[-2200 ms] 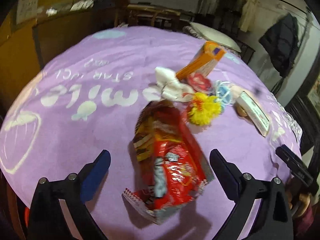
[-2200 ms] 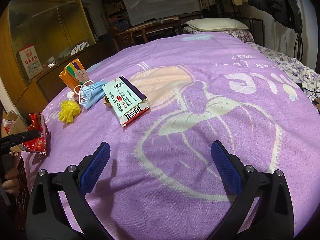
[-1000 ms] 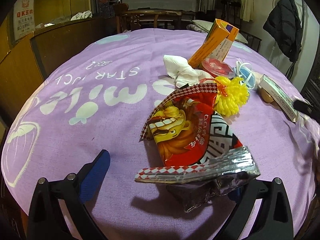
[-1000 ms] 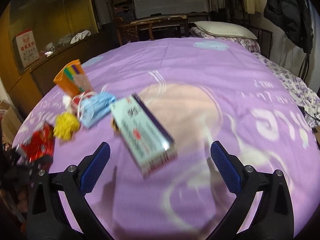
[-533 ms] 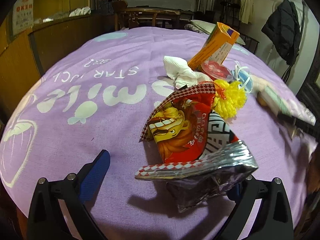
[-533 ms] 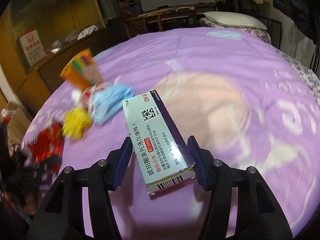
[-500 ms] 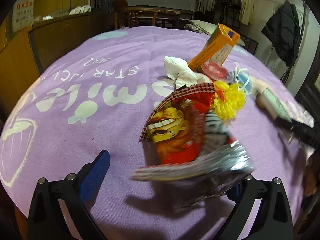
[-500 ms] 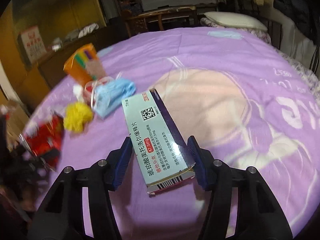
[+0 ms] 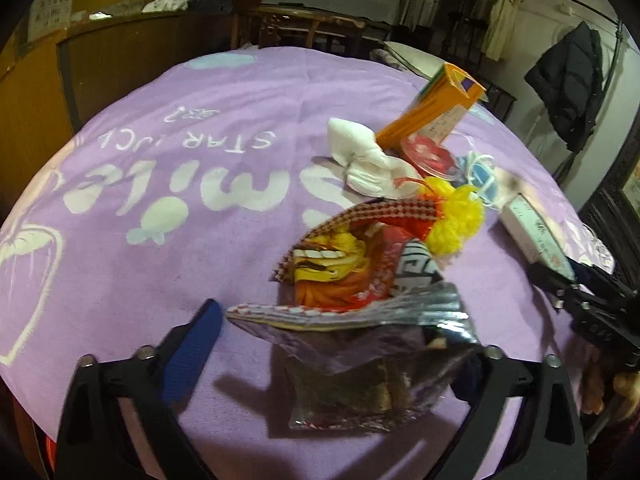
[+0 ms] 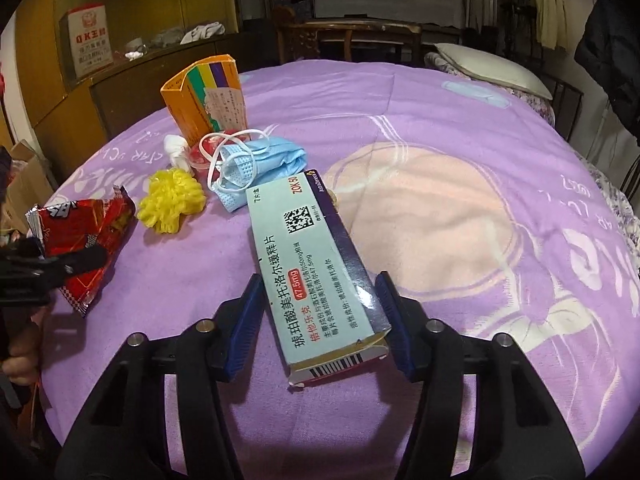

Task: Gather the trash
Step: 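Carry the chip bag and medicine box to the red wastebasket and drop the bag, then drop the white medicine box into the wastebasket with the right tool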

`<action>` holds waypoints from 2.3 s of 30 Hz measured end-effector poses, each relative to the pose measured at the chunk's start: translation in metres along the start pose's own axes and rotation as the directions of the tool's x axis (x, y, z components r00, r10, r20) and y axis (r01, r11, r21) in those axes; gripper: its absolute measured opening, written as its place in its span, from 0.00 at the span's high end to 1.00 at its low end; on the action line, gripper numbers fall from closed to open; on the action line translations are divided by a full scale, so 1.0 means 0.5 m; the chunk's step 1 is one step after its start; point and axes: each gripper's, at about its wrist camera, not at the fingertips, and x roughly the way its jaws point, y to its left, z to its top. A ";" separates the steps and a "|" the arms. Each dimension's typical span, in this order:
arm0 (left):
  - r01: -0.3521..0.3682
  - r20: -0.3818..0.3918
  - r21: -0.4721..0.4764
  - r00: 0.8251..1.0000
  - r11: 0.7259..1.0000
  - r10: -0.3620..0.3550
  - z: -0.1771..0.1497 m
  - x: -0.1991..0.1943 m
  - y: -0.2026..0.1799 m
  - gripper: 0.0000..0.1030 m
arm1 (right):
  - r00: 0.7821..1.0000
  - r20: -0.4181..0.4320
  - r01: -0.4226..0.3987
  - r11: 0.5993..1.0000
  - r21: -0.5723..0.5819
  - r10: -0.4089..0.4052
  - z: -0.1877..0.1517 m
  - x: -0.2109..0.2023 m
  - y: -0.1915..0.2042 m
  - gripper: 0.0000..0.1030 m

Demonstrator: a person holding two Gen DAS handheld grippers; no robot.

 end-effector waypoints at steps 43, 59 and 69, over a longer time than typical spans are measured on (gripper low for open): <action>-0.271 0.037 -0.289 0.955 0.918 0.294 -0.286 -0.459 0.404 0.68 | 0.888 0.096 -0.442 0.892 -0.090 0.450 0.005 -0.256 0.321 0.49; -0.406 -0.002 -0.465 0.889 0.787 0.458 -0.363 -0.477 0.580 0.06 | 0.826 -0.227 -0.559 0.797 -0.228 0.515 -0.052 -0.139 0.598 0.49; -0.455 -0.050 -0.519 0.861 0.723 0.506 -0.418 -0.474 0.661 0.06 | 0.735 -0.429 -0.664 0.688 -0.294 0.525 -0.108 -0.061 0.791 0.47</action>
